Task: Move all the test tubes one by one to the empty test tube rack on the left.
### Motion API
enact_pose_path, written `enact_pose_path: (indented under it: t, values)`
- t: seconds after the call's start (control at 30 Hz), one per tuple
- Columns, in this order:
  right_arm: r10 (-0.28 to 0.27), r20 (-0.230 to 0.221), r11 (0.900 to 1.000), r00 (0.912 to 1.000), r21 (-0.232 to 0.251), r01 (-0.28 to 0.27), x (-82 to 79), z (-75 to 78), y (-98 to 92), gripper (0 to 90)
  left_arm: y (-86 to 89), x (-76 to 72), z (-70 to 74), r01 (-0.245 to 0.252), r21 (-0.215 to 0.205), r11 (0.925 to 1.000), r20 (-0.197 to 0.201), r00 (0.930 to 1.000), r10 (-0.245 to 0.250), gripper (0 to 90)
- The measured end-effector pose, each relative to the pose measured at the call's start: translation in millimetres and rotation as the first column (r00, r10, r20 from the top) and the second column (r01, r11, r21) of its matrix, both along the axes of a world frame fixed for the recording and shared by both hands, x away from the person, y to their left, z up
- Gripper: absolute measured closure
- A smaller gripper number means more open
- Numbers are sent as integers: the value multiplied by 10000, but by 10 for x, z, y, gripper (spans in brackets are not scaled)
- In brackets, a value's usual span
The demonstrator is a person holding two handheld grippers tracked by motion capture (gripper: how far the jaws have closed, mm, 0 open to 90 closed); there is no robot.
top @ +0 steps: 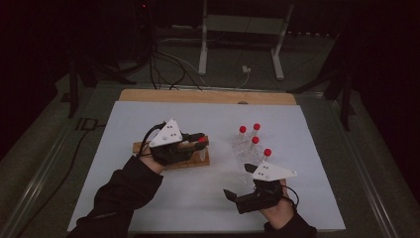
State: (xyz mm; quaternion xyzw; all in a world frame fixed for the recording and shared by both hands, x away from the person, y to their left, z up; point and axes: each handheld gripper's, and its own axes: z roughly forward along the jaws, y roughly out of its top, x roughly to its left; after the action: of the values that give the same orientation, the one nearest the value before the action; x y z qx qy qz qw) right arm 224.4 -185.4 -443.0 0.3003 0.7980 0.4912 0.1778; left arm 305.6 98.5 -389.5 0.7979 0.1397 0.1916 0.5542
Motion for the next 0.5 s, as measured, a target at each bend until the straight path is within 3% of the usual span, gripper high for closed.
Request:
enact_pose_path:
  t: [0.5]
  values:
    - [38, 125, 9993, 9999, 366, -43, -9, 44, -81, 0, 85, 229, 143, -673, -236, 9975, 174, 9976, 677, 719]
